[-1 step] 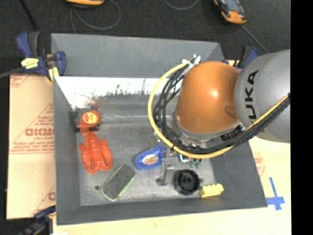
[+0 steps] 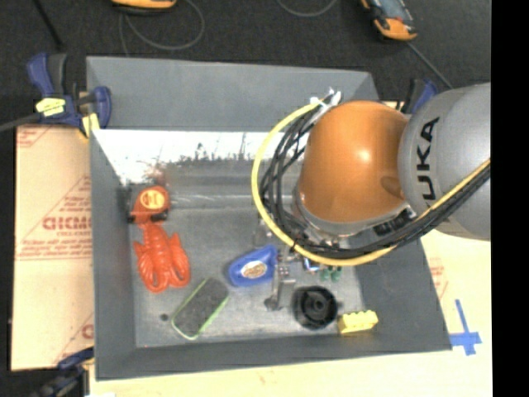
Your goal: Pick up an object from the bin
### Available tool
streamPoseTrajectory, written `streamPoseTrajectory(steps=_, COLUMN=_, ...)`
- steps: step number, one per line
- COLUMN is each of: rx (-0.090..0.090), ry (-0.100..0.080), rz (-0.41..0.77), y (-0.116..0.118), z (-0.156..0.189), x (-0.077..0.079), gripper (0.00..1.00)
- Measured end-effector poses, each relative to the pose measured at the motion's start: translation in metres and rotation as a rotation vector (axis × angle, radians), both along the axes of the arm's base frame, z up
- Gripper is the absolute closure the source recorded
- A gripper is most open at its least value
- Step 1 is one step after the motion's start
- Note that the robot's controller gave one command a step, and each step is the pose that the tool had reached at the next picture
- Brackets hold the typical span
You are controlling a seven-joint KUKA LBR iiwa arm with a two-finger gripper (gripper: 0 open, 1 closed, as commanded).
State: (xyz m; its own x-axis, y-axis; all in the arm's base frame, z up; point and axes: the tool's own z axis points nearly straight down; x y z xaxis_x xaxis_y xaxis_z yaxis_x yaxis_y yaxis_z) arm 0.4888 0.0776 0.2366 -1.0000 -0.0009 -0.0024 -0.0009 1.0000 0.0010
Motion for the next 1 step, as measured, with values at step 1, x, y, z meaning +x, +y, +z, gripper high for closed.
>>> streamPoseTrajectory(steps=1, rx=0.001, ry=-0.008, rz=-0.005, y=-0.022, z=-0.0578, x=0.0256, gripper=0.0)
